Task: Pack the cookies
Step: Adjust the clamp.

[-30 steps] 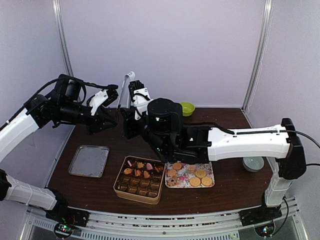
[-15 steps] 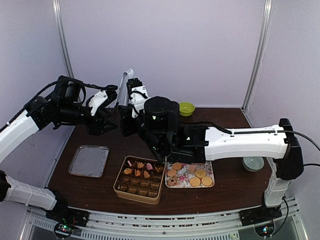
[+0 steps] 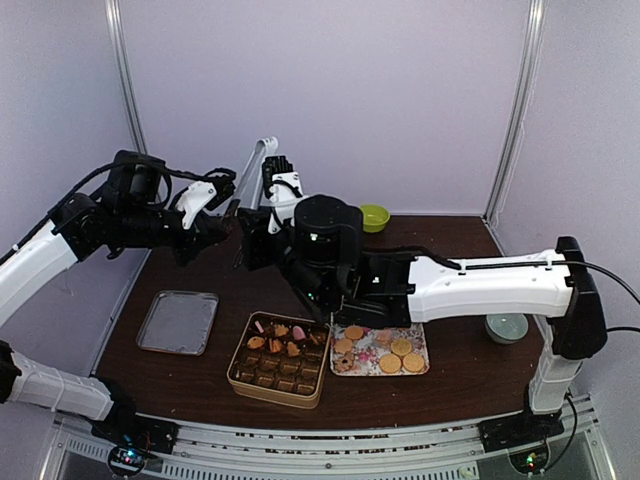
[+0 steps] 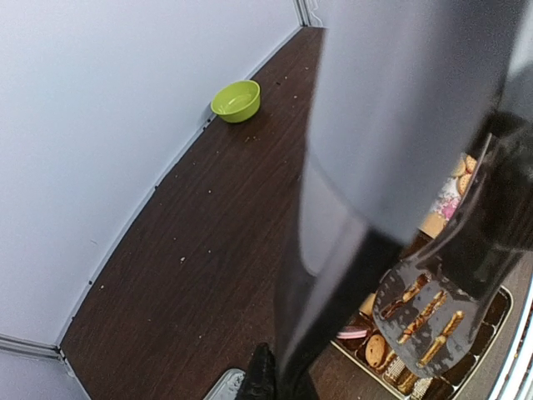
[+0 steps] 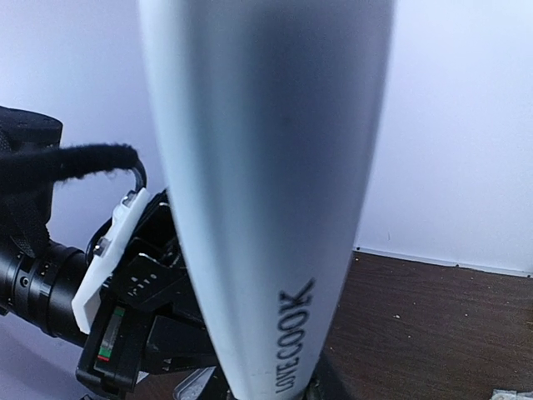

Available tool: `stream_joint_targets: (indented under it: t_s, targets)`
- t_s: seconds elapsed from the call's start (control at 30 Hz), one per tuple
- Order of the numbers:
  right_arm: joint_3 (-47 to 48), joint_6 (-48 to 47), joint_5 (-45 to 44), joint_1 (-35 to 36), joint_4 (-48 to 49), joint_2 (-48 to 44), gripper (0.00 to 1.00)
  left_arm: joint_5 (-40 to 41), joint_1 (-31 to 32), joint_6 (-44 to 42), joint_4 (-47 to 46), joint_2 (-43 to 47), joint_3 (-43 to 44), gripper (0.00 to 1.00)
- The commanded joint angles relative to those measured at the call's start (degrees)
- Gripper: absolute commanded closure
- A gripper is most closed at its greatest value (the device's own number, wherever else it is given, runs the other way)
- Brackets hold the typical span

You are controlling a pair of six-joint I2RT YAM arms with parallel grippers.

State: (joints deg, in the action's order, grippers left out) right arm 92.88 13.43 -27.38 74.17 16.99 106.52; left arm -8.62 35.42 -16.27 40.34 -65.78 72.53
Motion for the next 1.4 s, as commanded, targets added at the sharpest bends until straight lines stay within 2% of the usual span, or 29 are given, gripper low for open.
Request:
stream_joint_targets:
  t_s: [0.0,0.23,0.37,0.57,0.97,1.2,1.37]
  targets:
    - [-5.83,-1.59,1.43,-1.49,4.61,-2.41,1.00,-1.11,-0.31,0.10,1.12,1.40,1.78,1.00]
    - [-14.27,-6.18,1.30,-4.67,8.28,-5.00,1.00,-2.15,-0.31,-1.36,4.34,2.33,2.02,1.00]
    - [-16.41,-11.51,-0.58,-4.81,8.28,-5.87,1.00,-2.93,-0.29,-1.48,5.78,2.41,2.79,1.00]
    - [-17.13,-18.21,-5.19,-4.87,8.06,-5.78,1.00,-8.28,-0.29,-2.89,10.45,1.02,4.72,1.00]
    - [-21.03,-23.04,-7.60,-5.93,8.10,-7.77,1.00,-5.03,-0.43,-6.78,14.14,1.69,5.25,1.00]
    - [-20.46,-22.90,-7.65,-6.50,8.24,-7.51,1.00,-7.65,-0.39,-7.18,15.03,1.83,4.91,1.00]
    - [-18.74,-17.09,-1.44,-5.87,10.96,-7.80,1.00,-6.76,-0.42,-6.87,12.32,1.45,3.77,1.00]
